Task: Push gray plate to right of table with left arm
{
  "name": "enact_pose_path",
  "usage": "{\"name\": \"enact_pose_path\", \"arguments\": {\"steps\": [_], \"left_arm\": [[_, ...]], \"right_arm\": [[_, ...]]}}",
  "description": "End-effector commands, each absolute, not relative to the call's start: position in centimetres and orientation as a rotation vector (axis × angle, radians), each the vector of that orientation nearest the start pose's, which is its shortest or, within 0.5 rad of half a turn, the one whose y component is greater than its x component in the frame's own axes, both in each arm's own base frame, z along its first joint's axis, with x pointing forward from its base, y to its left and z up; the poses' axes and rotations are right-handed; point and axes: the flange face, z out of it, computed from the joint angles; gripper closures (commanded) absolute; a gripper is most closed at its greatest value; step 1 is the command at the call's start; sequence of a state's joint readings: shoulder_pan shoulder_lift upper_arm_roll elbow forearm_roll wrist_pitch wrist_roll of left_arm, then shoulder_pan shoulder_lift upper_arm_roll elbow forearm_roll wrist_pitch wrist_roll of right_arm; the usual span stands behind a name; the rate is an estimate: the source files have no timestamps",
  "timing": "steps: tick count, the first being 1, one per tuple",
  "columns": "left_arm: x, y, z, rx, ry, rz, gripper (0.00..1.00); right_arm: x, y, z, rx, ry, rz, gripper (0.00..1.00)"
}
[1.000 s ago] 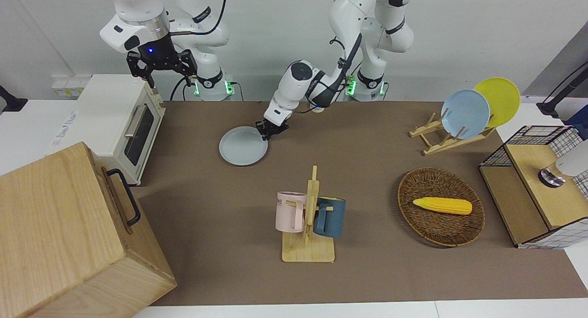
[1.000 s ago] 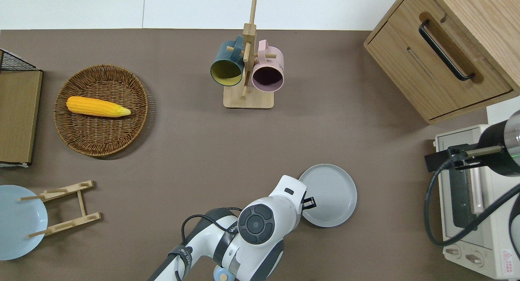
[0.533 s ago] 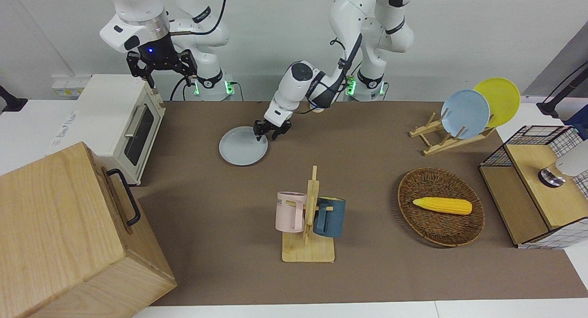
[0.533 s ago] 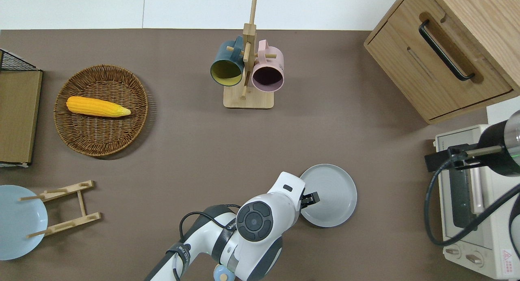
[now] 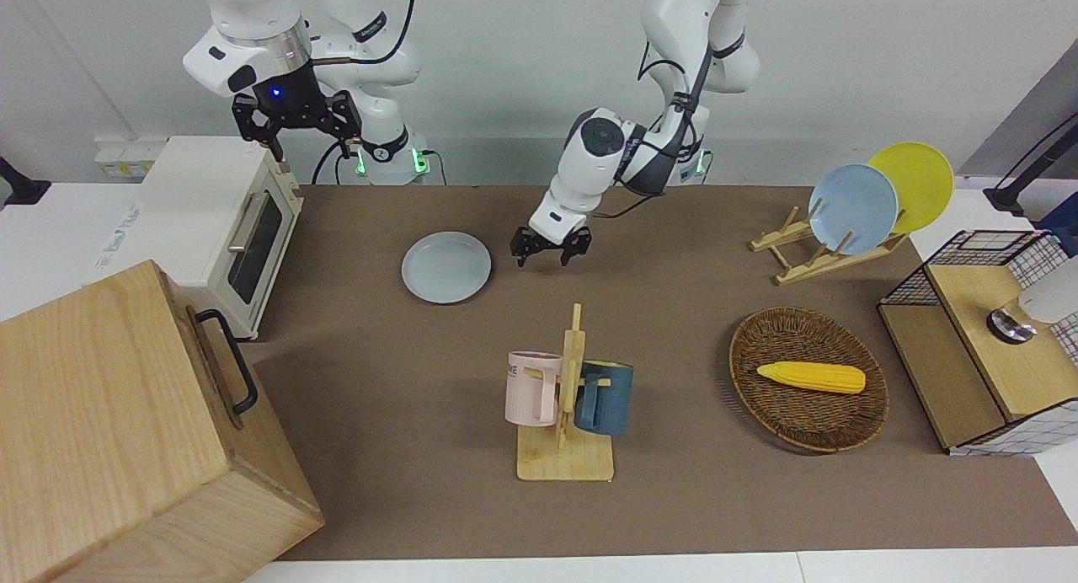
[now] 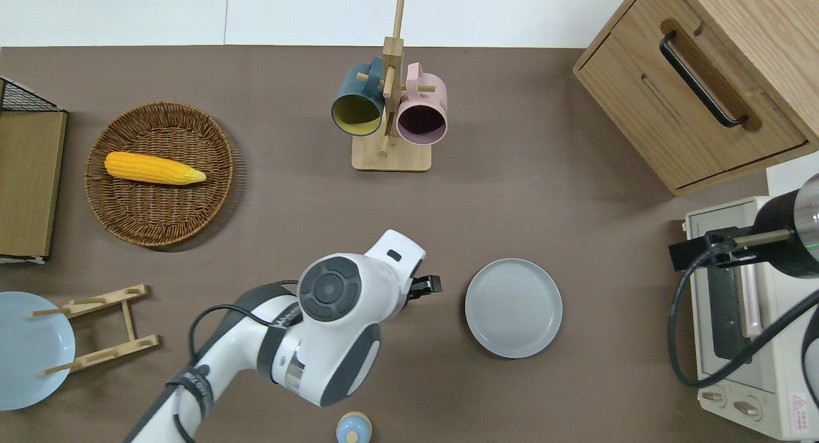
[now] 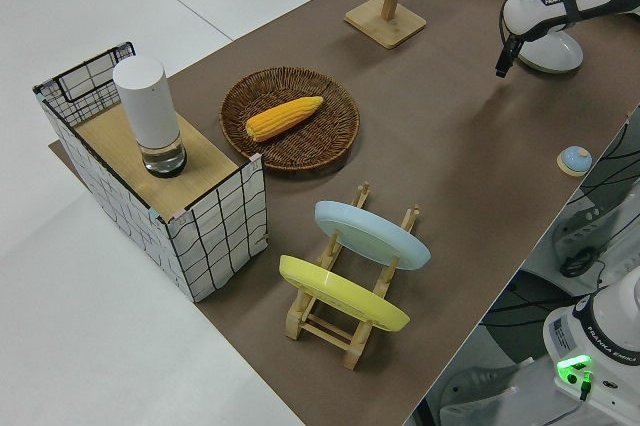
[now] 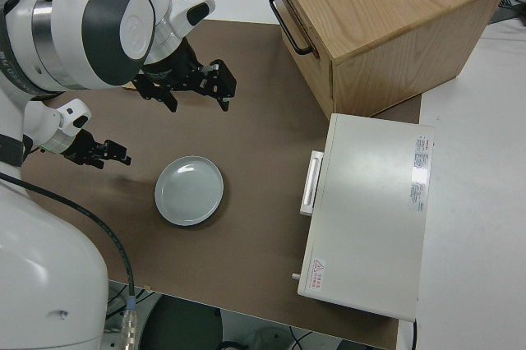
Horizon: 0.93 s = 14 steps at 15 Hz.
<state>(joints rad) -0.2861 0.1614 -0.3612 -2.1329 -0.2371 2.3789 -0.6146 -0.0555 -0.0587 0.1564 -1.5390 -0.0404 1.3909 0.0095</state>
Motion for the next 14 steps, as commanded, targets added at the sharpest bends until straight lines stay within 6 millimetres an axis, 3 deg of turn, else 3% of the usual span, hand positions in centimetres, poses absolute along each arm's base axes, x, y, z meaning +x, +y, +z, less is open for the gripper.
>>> {"name": "enact_pose_path", "arguments": {"steps": [1, 5, 7, 9, 10, 14], "left_arm": [[48.2, -27.2, 38.0, -3.331, -0.185, 0.098, 0.00], [50.7, -21.0, 39.0, -3.330, -0.152, 0.069, 0.00], [51.9, -16.7, 39.5, -3.329, -0.114, 0.059, 0.00], [52.4, -14.2, 40.1, -3.324, -0.096, 0.052, 0.00], [53.0, -12.4, 41.1, -3.310, -0.082, 0.042, 0.00], [54.7, -9.5, 46.0, -3.247, -0.051, 0.066, 0.00]], "right_arm": [[51.1, 5.0, 65.8, -3.188, -0.147, 0.139, 0.005], [51.1, 5.0, 65.8, -3.190, -0.146, 0.139, 0.005], [51.1, 5.0, 65.8, -3.190, -0.146, 0.139, 0.005], [51.1, 5.0, 65.8, -3.188, -0.147, 0.139, 0.005], [51.1, 5.0, 65.8, -3.188, -0.147, 0.139, 0.005], [51.1, 5.0, 65.8, -3.188, -0.147, 0.139, 0.005]]}}
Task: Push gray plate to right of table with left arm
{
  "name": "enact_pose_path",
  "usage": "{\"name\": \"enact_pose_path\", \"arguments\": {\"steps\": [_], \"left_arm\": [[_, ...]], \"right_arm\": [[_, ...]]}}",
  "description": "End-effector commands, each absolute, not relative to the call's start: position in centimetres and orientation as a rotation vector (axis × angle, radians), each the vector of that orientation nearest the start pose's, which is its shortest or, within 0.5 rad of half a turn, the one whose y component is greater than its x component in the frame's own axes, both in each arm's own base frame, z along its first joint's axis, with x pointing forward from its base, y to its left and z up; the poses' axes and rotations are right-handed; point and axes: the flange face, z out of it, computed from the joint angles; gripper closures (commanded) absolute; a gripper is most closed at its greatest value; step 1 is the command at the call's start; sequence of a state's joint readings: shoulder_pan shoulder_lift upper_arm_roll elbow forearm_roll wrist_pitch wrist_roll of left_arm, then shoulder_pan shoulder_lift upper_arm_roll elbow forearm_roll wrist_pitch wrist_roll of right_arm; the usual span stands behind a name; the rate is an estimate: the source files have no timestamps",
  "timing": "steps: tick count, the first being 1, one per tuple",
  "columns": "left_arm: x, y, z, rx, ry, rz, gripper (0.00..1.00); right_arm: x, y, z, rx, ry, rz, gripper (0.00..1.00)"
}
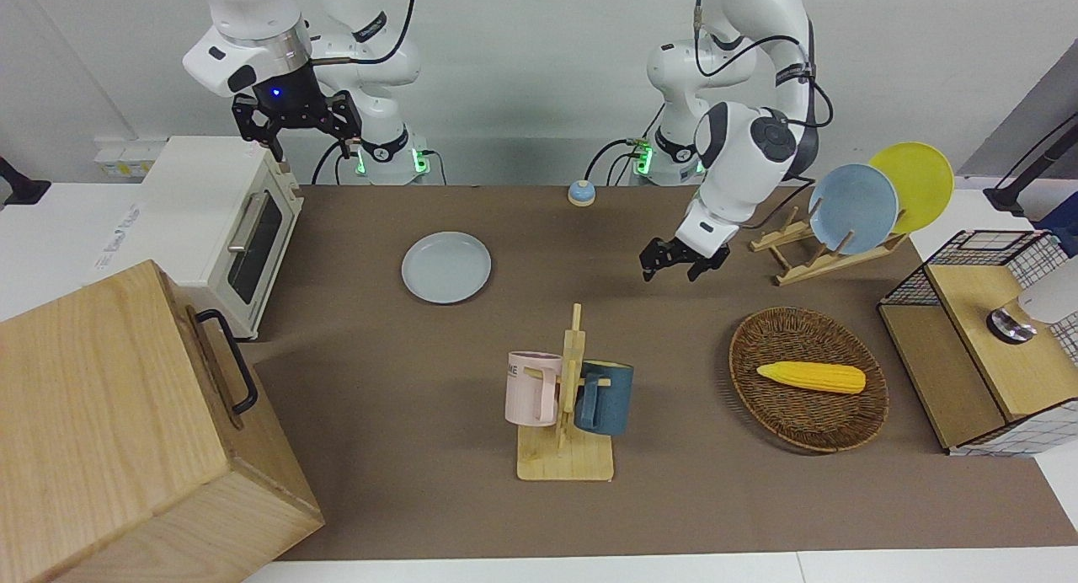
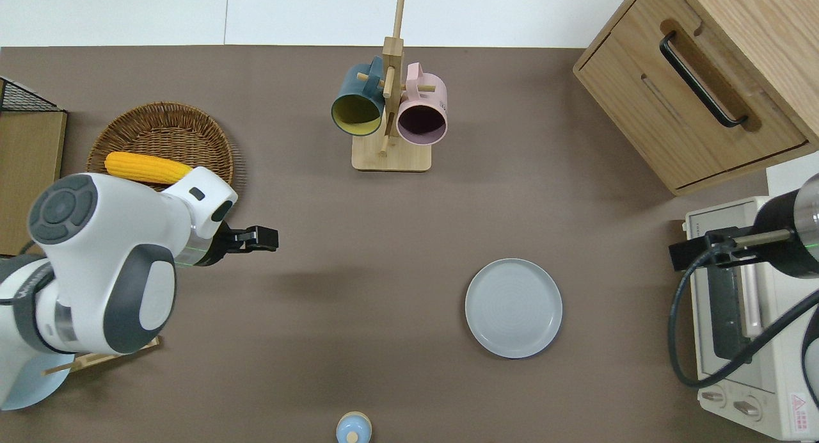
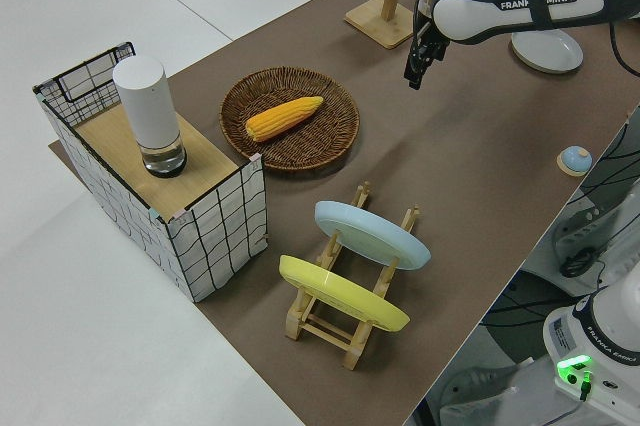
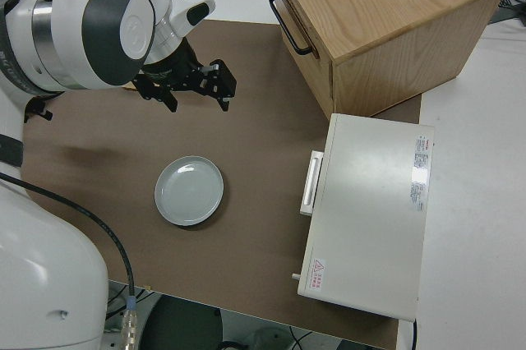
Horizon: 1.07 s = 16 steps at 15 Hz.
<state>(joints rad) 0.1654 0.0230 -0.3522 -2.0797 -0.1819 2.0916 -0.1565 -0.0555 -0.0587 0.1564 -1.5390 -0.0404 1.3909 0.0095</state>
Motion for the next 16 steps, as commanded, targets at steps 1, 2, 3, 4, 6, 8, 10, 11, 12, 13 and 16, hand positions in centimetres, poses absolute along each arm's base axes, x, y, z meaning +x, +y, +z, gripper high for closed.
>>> {"name": "enact_pose_path", "arguments": {"steps": [1, 2, 3, 4, 6, 8, 10, 11, 12, 13, 16], "left_arm": [[55.1, -9.0, 47.5, -3.233, -0.045, 0.061, 0.00], [55.3, -8.8, 48.9, -3.226, -0.042, 0.064, 0.00], [55.5, -8.0, 50.3, -3.225, -0.059, 0.063, 0.00], [55.5, -7.5, 51.5, -3.224, -0.072, 0.065, 0.00], [55.4, -7.1, 55.2, -3.223, -0.074, 0.053, 0.00], [55.1, -6.5, 59.4, -3.225, -0.079, 0.047, 0.00], [54.9, -5.4, 60.8, -3.223, -0.105, 0.056, 0.00], [54.5, -5.2, 61.4, -3.220, -0.114, 0.041, 0.00], [53.9, -4.9, 62.5, -3.218, -0.125, 0.012, 0.00], [53.4, -5.0, 63.1, -3.214, -0.124, 0.004, 0.00], [53.1, -5.0, 63.3, -3.212, -0.135, 0.014, 0.00]], "right_arm": [[51.1, 5.0, 65.8, -3.188, -0.147, 0.139, 0.005], [51.1, 5.0, 65.8, -3.188, -0.147, 0.139, 0.005], [51.1, 5.0, 65.8, -3.188, -0.147, 0.139, 0.005], [51.1, 5.0, 65.8, -3.188, -0.147, 0.139, 0.005], [51.1, 5.0, 65.8, -3.188, -0.147, 0.139, 0.005], [51.1, 5.0, 65.8, -3.188, -0.147, 0.139, 0.005], [51.1, 5.0, 65.8, -3.188, -0.147, 0.139, 0.005], [51.1, 5.0, 65.8, -3.188, -0.147, 0.139, 0.005], [51.1, 5.0, 65.8, -3.190, -0.146, 0.139, 0.005], [51.1, 5.0, 65.8, -3.188, -0.147, 0.139, 0.005], [51.1, 5.0, 65.8, -3.190, -0.146, 0.139, 0.005]]}}
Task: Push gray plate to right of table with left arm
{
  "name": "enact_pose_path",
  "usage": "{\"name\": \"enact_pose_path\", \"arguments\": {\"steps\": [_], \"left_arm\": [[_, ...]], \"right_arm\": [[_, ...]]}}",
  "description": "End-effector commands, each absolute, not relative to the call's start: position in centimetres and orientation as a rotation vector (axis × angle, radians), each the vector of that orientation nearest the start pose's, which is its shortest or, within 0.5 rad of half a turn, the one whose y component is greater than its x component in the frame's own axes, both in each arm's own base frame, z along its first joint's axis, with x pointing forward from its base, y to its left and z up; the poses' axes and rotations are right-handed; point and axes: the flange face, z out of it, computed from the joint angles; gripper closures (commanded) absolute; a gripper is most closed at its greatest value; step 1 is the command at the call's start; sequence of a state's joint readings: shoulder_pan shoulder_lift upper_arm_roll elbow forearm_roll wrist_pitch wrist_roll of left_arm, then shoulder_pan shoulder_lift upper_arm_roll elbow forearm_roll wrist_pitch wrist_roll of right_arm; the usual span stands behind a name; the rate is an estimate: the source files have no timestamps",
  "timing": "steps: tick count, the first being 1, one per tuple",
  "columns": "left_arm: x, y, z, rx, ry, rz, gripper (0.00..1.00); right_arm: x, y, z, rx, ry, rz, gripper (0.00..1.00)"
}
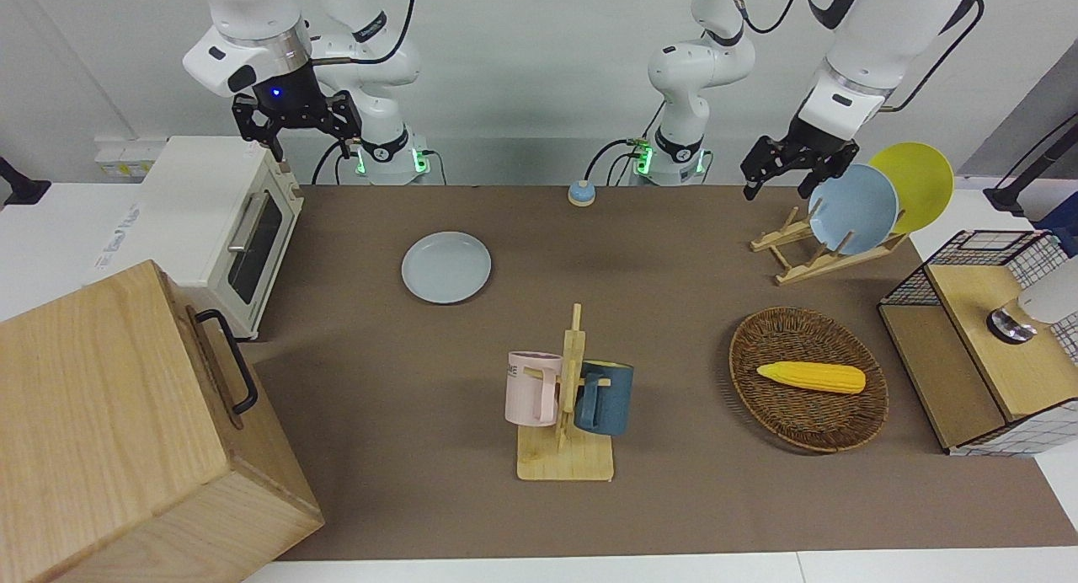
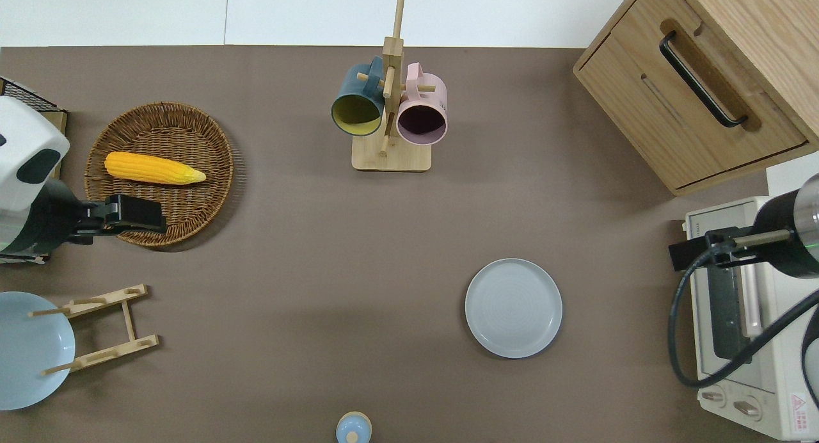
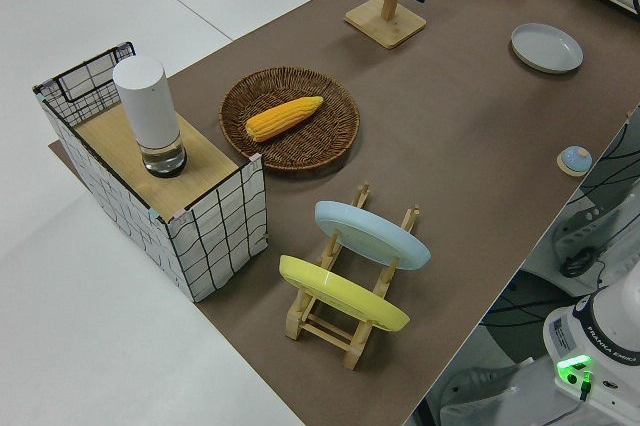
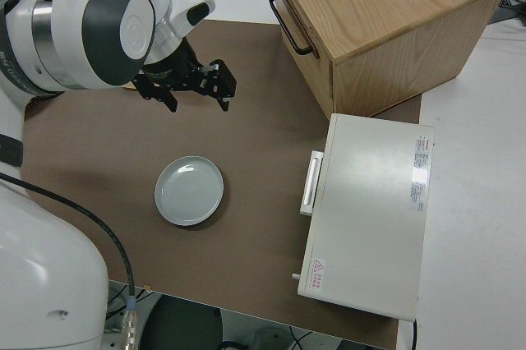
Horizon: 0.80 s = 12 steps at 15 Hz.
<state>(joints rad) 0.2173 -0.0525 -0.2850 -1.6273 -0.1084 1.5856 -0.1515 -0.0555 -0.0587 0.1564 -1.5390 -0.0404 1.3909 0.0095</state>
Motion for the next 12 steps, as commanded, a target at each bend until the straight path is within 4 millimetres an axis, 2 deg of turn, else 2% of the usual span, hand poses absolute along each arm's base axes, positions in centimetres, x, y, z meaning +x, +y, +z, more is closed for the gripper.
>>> {"name": "enact_pose_path", "arguments": {"steps": [1, 12], "left_arm": [[53.11, -5.04, 63.34, -3.211, -0.137, 0.015, 0.00], [52.97, -5.41, 63.63, -3.211, -0.132, -0.002, 0.00]], "right_arm": [[51.07, 4.97, 65.84, -3.188, -0.147, 0.139, 0.005], [51.08, 4.96, 65.84, -3.190, -0.146, 0.139, 0.005]]}}
